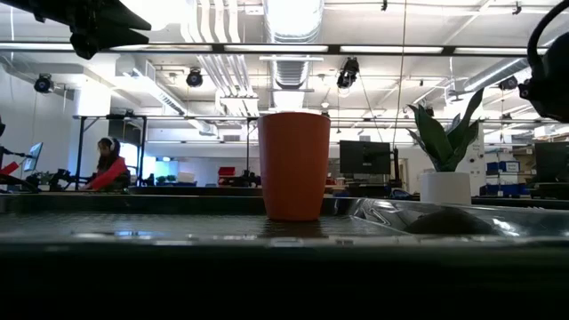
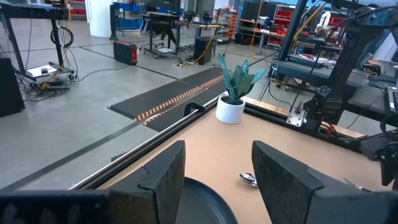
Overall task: Pick and place plate/cup/fork/spoon on tray
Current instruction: Put the light orange fork on the bottom right of the black tray
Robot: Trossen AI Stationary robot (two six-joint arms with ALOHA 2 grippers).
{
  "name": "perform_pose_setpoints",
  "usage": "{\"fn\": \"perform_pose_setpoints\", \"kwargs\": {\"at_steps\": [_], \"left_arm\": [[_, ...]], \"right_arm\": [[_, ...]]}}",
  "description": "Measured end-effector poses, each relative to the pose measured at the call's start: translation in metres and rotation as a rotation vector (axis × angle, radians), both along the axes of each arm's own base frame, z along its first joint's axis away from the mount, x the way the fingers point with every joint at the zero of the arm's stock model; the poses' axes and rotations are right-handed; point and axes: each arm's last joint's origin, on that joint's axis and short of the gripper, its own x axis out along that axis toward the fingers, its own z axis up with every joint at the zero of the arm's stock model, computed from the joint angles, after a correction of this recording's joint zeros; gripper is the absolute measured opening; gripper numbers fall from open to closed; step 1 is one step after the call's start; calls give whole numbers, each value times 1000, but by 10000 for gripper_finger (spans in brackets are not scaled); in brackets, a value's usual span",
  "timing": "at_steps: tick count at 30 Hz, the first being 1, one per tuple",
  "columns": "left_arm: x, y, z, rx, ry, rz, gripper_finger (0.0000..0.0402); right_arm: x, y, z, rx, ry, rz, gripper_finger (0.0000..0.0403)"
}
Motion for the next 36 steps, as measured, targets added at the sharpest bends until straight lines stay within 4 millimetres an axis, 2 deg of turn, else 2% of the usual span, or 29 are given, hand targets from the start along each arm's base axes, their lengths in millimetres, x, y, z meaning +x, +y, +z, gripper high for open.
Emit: {"fn": "perform_pose_setpoints", "kwargs": {"at_steps": [8, 16, 19, 23, 26, 29, 32, 36], "left_arm": [[-1, 0, 0, 0, -5, 1, 170], [0, 0, 0, -1, -3, 1, 170], [-1, 0, 1, -1, -8, 1, 170], [-2, 0, 0, -1, -10, 1, 170], [-2, 0, 0, -1, -9, 1, 170], [-2, 0, 0, 0, -11, 1, 170], [-2, 0, 0, 0, -9, 1, 170], [-2, 0, 0, 0, -10, 1, 170]], "right_arm": [[2, 1, -15, 37, -57, -28, 151], [6, 5, -32, 11, -30, -7, 146], [6, 4, -34, 6, -11, -13, 114], [6, 4, -32, 10, -17, -11, 30], [7, 5, -30, 23, -33, -21, 24], [12, 6, -23, 28, -64, -31, 24], [25, 10, -8, 16, -144, -60, 24], [41, 16, 33, -25, -253, -94, 24]]}}
